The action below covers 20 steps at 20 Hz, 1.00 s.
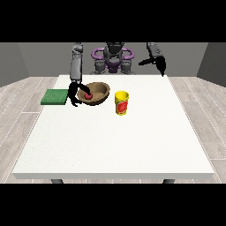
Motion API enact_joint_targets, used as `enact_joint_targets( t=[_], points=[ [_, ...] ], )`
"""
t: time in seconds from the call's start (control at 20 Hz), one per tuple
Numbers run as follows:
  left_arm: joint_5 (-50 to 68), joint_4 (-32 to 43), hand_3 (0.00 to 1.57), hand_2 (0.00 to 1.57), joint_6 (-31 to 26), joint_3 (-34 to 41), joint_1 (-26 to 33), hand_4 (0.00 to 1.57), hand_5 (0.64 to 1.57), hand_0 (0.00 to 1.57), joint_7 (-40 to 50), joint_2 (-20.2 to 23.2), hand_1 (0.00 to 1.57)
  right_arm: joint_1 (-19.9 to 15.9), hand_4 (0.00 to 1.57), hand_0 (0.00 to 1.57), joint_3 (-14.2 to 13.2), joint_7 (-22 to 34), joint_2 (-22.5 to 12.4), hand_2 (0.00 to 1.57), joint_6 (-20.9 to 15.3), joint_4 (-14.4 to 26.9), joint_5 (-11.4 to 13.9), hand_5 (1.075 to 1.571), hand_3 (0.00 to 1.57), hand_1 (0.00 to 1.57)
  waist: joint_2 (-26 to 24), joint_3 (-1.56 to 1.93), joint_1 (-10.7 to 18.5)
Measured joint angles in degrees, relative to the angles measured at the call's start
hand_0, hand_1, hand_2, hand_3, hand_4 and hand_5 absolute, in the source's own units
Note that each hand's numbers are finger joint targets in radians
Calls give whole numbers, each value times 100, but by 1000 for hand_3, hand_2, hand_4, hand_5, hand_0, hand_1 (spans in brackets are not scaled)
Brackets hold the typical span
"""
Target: Pick the cup and pour the ball into the bowl, then pick the bowl and place it on the pad
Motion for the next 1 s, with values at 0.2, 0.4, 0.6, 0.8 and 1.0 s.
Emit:
enact_joint_targets(
  t=[0.2, 0.4, 0.6, 0.8, 1.0],
  points=[
    [2, 8, 0, 0, -82, -106, -58, 824, 1497, 0, 77, -56, 0, 45, 910, 1571, 282, 349, -185, 1571, -947, 20, 577, 1563, 1383, 1571, -82, -20, 243],
    [91, 306, 0, 0, -96, 4, 42, 963, 1422, 0, 70, -87, 0, -42, 866, 1571, 623, 1367, -209, 1571, -1416, 136, 983, 1567, 950, 1571, -459, 71, 165],
    [258, 836, 0, 0, -200, 319, 354, 996, 1410, 0, -85, 67, 0, -281, 823, 1571, 1007, 2621, -150, 1571, -1532, 116, 1290, 1564, 858, 1571, -1043, 154, -231],
    [333, 1278, 0, 0, -179, 602, 624, 1006, 1407, 0, -222, 196, 0, -546, 816, 1571, 1322, 3589, -235, 1571, -1252, -101, 1485, 1568, 785, 1571, -1533, 186, -721],
    [373, 1422, 0, 0, -158, 742, 780, 997, 1414, 0, -250, 242, 0, -634, 794, 1571, 1346, 4181, -373, 1571, -988, -394, 1454, 1570, 771, 1571, -1735, 204, -1000]
  ],
)
